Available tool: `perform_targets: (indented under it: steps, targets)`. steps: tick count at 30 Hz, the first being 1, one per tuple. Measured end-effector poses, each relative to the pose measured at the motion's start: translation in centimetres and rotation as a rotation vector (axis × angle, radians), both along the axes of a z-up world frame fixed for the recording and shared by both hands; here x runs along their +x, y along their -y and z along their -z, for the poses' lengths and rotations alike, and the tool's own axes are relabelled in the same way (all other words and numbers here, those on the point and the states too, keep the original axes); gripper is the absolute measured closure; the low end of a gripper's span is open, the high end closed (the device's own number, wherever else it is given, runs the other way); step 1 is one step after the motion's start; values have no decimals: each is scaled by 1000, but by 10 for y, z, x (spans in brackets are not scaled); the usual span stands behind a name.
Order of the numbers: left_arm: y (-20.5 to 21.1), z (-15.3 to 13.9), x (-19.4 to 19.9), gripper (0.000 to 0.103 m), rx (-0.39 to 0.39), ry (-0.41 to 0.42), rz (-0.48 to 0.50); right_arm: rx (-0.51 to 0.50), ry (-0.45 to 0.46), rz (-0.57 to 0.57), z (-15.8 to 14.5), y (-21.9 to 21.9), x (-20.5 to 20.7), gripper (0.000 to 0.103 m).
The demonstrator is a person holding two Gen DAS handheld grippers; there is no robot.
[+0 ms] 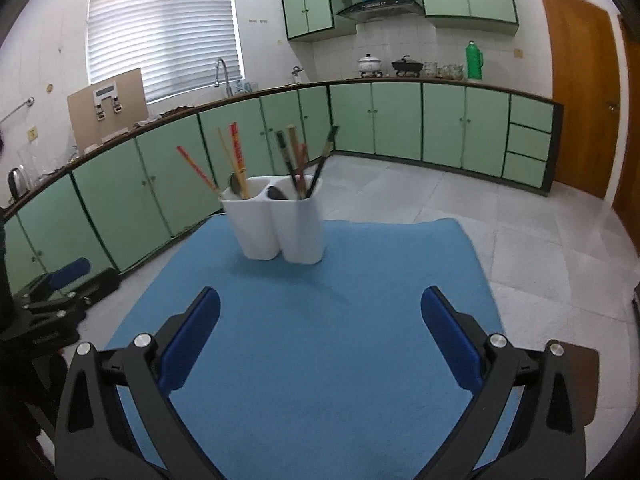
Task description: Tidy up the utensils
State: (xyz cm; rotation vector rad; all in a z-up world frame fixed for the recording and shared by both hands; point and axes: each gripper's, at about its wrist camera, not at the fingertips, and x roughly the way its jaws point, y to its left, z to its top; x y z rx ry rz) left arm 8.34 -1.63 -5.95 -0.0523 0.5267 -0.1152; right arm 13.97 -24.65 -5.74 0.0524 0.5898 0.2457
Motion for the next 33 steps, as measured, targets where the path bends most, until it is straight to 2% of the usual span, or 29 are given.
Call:
perform_targets:
  steps: [3, 9, 15, 24, 33]
  targets:
    - [5, -16, -6, 6, 18, 37, 4, 16, 19, -18, -10, -5, -6, 5]
    - [9, -52, -23, 6, 8, 115, 15, 35, 99, -57, -49, -9, -21, 5]
    - [15, -78, -43, 6, 25, 177, 22, 23, 158, -74, -77, -10, -39, 5]
    - [17, -97, -69, 6, 34, 235, 21, 8, 208, -87, -97, -12, -65, 5]
    - [15, -105, -82, 6, 38, 256, 12, -4, 233, -102, -105, -18, -81, 5]
